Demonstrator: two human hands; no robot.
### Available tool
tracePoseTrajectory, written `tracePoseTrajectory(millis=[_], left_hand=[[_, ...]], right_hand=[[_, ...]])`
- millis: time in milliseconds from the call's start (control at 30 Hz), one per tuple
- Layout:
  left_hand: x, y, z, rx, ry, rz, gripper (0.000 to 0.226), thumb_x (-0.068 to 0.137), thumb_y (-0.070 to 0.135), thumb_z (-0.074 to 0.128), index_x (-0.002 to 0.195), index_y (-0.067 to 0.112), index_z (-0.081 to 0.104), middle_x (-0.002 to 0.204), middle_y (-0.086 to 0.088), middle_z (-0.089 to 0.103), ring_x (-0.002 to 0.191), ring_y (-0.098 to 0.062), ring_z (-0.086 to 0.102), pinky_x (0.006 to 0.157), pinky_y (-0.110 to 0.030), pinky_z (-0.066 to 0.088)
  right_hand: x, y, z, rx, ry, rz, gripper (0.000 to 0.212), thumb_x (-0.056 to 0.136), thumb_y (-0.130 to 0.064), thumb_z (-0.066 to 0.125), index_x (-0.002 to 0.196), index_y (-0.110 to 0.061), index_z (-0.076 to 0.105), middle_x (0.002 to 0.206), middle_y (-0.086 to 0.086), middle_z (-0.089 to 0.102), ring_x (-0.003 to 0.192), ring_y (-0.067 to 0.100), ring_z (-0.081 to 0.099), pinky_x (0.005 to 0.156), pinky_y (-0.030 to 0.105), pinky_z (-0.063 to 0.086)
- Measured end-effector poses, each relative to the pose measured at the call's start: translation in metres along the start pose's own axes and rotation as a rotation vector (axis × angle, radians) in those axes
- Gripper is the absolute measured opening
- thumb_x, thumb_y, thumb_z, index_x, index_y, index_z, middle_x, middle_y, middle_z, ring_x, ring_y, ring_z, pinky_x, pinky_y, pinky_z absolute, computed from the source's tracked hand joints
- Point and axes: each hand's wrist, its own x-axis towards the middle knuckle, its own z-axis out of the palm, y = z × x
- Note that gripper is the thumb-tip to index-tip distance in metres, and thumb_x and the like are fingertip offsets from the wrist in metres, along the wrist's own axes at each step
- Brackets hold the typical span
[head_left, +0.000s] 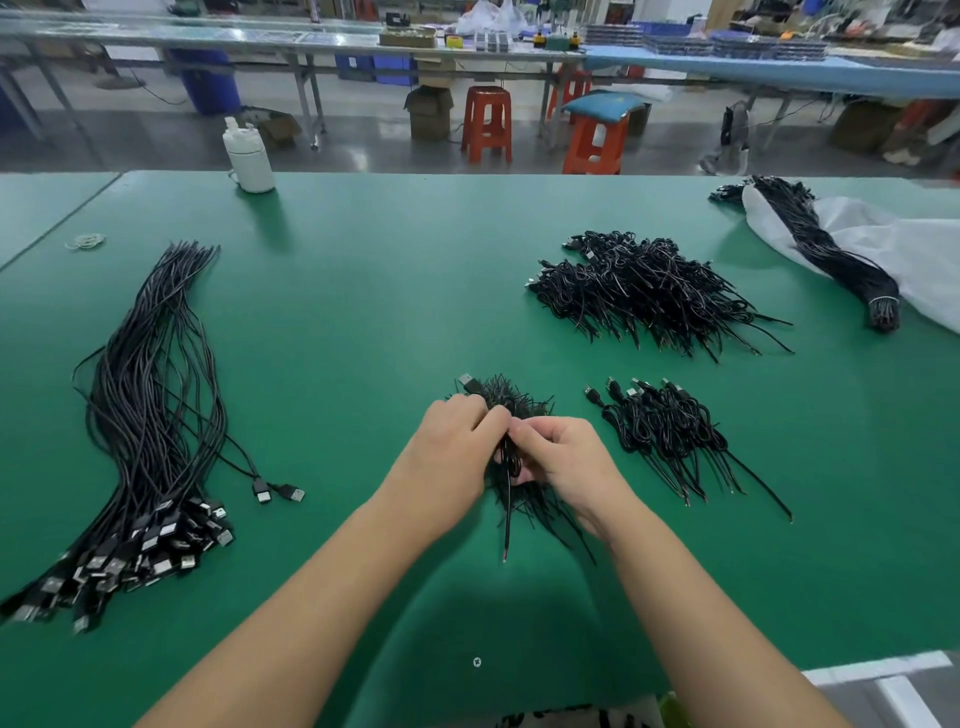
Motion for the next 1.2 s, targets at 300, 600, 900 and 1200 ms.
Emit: tracePoseTrajectory(millis=[300,600,900,1200], left_hand=[[-0.006,-0.016,0.024,0.1,0.114,0.077,0.009,0.089,0.012,0.062,0.096,0.012,0.067,0.084,-0.004,0.057,0.075,-0.027,0.052,0.068,-0.036,0.041],[-0.06,-0.09,0.061,0.177,-0.056,-0.403,0.025,0.086,0.017,0.049,0.101,0.006,0.067,0.097,-0.011,0.062,0.086,-0.033,0.057,0.072,-0.04,0.045],[-0.066,-0.104,0.073,0.166,-0.022,-0.52,0.02,0.081,0.013,0.056,0.096,0.006,0.068,0.097,-0.009,0.061,0.088,-0.029,0.054,0.074,-0.04,0.044],[-0.065,-0.104,0.073,0.173,-0.023,-0.539,0.015,0.077,0.007,0.068,0.092,0.007,0.069,0.094,-0.006,0.063,0.088,-0.029,0.055,0.074,-0.04,0.044]], right_hand=[[0.0,0.006,-0.011,0.097,-0.044,0.101,0.018,0.098,-0.015,0.059,0.09,-0.007,0.074,0.083,0.01,0.071,0.073,0.013,0.063,0.066,0.024,0.056],[0.027,0.008,-0.1,-0.716,0.426,0.047,0.016,0.096,-0.028,0.06,0.095,-0.02,0.074,0.075,-0.002,0.071,0.052,0.008,0.048,0.047,0.019,0.037],[0.062,0.029,-0.148,-1.26,0.614,0.195,0.033,0.094,-0.032,0.066,0.114,-0.006,0.067,0.1,0.015,0.066,0.09,0.033,0.061,0.075,0.039,0.054],[0.049,0.075,-0.085,-1.009,0.335,-0.115,0.023,0.101,-0.027,0.051,0.113,-0.014,0.065,0.104,0.0,0.065,0.087,0.01,0.057,0.075,0.021,0.044]])
